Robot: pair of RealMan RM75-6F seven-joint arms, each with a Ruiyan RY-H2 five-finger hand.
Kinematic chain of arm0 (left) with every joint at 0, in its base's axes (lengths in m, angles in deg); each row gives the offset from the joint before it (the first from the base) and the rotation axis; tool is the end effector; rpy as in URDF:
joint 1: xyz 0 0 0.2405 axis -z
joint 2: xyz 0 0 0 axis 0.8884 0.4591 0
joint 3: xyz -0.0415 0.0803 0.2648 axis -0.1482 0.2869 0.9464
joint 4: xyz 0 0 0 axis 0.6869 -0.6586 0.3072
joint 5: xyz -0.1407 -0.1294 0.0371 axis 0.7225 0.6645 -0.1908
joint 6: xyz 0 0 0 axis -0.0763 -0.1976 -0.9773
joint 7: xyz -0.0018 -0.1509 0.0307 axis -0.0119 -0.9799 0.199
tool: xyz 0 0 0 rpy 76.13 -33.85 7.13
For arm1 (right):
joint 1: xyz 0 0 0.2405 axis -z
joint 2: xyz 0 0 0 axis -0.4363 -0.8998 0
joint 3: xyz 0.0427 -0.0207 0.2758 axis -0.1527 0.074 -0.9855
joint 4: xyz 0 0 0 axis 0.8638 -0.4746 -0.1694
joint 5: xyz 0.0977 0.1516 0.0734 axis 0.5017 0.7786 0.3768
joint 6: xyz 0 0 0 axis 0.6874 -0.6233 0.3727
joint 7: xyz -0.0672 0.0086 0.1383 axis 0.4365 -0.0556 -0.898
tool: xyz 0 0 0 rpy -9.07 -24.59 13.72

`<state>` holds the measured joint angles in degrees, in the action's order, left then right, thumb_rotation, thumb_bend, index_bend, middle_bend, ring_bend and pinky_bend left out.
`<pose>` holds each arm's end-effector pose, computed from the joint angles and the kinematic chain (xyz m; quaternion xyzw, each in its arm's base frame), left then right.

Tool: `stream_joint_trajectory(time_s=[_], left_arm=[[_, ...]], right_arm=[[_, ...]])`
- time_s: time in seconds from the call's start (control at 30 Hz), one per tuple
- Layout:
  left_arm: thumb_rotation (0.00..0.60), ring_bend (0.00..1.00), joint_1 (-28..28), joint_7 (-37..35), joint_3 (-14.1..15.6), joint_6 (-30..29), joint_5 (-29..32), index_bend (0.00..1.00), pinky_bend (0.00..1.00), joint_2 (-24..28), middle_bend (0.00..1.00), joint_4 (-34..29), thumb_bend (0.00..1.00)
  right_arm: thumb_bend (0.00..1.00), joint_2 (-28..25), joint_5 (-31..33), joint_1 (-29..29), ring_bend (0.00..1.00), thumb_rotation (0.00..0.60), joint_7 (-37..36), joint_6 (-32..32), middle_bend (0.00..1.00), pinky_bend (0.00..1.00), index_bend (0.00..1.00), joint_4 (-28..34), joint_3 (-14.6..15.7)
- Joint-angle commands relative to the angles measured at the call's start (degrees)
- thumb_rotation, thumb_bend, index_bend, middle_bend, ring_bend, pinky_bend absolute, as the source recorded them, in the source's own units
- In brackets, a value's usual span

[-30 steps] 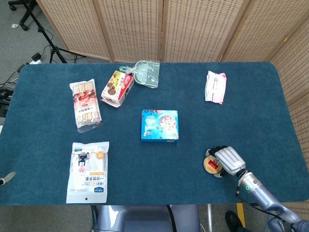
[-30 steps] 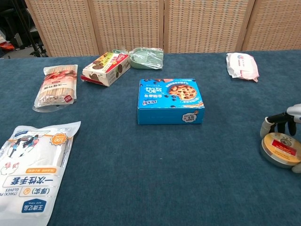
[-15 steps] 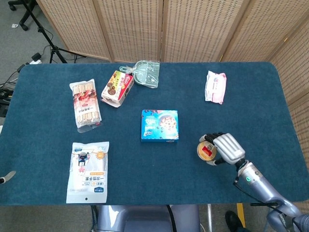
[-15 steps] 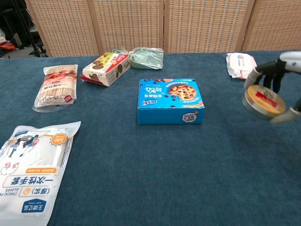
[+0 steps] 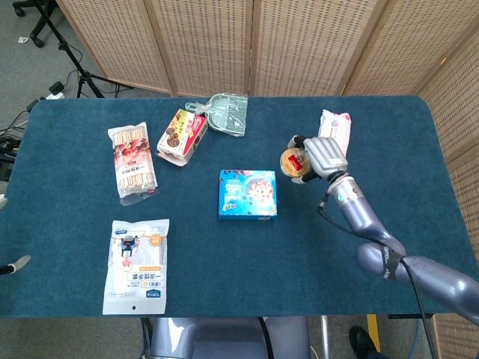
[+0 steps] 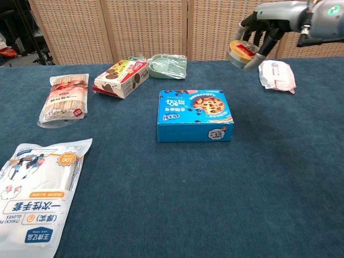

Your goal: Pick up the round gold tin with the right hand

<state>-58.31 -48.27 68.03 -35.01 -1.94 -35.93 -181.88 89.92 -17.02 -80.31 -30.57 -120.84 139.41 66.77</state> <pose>-0.3364 0.1906 0.2302 -0.5412 -0.4544 -0.3834 0.5946 -0.1337 -0.4789 0.0836 0.6788 -0.4244 0.3996 0.4467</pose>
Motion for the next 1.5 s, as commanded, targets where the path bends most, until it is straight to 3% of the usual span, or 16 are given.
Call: stream_joint_trajectory(time_s=[0.03, 0.4, 0.47, 0.53, 0.6, 0.7, 0.83, 1.03, 1.2, 1.27, 1.37, 1.5], left_arm=[[0.6, 0.0, 0.8, 1.2, -0.7, 1.8, 2.2, 0.0, 0.0, -0.4, 0.0, 0.0, 0.0], [0.6, 0.0, 2.7, 3.8, -2.4, 5.6, 8.4, 0.0, 0.0, -1.4, 0.0, 0.8, 0.0], [0.6, 0.0, 2.9, 3.9, -2.6, 6.2, 9.3, 0.0, 0.0, -1.5, 0.0, 1.1, 0.0], [0.6, 0.0, 3.1, 3.9, -2.9, 6.8, 10.2, 0.0, 0.0, -1.5, 0.0, 1.5, 0.0], [0.6, 0.0, 3.2, 4.0, -3.0, 7.2, 10.6, 0.0, 0.0, -1.6, 0.0, 1.6, 0.0], [0.6, 0.0, 3.4, 4.2, -3.0, 7.6, 10.9, 0.0, 0.0, -1.7, 0.0, 1.9, 0.0], [0.6, 0.0, 3.6, 4.3, -3.0, 8.0, 11.0, 0.0, 0.0, -1.7, 0.0, 1.8, 0.0], [0.6, 0.0, 3.4, 4.5, -2.9, 7.3, 10.3, 0.0, 0.0, -1.6, 0.0, 1.2, 0.0], [0.6, 0.0, 3.1, 4.1, -2.7, 6.7, 9.5, 0.0, 0.0, -1.4, 0.0, 0.9, 0.0], [0.6, 0.0, 3.0, 4.0, -2.5, 6.4, 8.8, 0.0, 0.0, -1.3, 0.0, 0.8, 0.0], [0.6, 0.0, 2.7, 3.4, -2.1, 5.8, 7.5, 0.0, 0.0, -1.1, 0.0, 0.6, 0.0], [0.6, 0.0, 2.1, 2.7, -1.6, 4.7, 5.8, 0.0, 0.0, -0.9, 0.0, 0.3, 0.0]], right_arm=[[0.26, 7.3, 6.1, -5.7, 0.43, 0.6, 2.0, 3.0, 0.51, 0.42, 0.51, -8.6, -2.4], [0.26, 24.4, 9.1, -16.2, 0.43, 0.6, 1.7, 9.4, 0.5, 0.42, 0.51, -34.8, -3.1], [0.22, 26.6, 9.0, -17.5, 0.42, 0.6, 1.0, 10.8, 0.48, 0.42, 0.51, -39.0, -3.5], [0.08, 28.1, 9.7, -18.4, 0.35, 0.6, -0.1, 14.7, 0.39, 0.42, 0.45, -42.5, -4.0], [0.01, 28.5, 10.4, -19.0, 0.22, 0.6, -0.5, 18.1, 0.24, 0.39, 0.32, -44.2, -4.3], [0.0, 28.9, 11.0, -19.8, 0.05, 0.6, -1.0, 21.5, 0.07, 0.3, 0.18, -46.4, -4.5], [0.0, 28.9, 10.8, -20.3, 0.0, 0.6, -2.4, 22.8, 0.0, 0.24, 0.11, -47.3, -5.0], [0.0, 26.1, 8.8, -19.8, 0.0, 0.6, -4.9, 20.0, 0.0, 0.22, 0.1, -43.4, -6.1], [0.0, 20.9, 7.2, -17.9, 0.0, 0.6, -5.6, 16.4, 0.0, 0.22, 0.1, -35.3, -6.6], [0.0, 16.7, 6.1, -16.0, 0.0, 0.6, -5.8, 12.8, 0.0, 0.22, 0.1, -28.5, -7.1], [0.0, 8.4, 3.4, -10.1, 0.0, 0.6, -5.5, 5.3, 0.0, 0.2, 0.1, -12.8, -6.6], [0.0, 0.9, -1.2, -3.1, 0.0, 0.6, -4.3, -4.1, 0.0, 0.08, 0.08, 0.8, -4.7]])
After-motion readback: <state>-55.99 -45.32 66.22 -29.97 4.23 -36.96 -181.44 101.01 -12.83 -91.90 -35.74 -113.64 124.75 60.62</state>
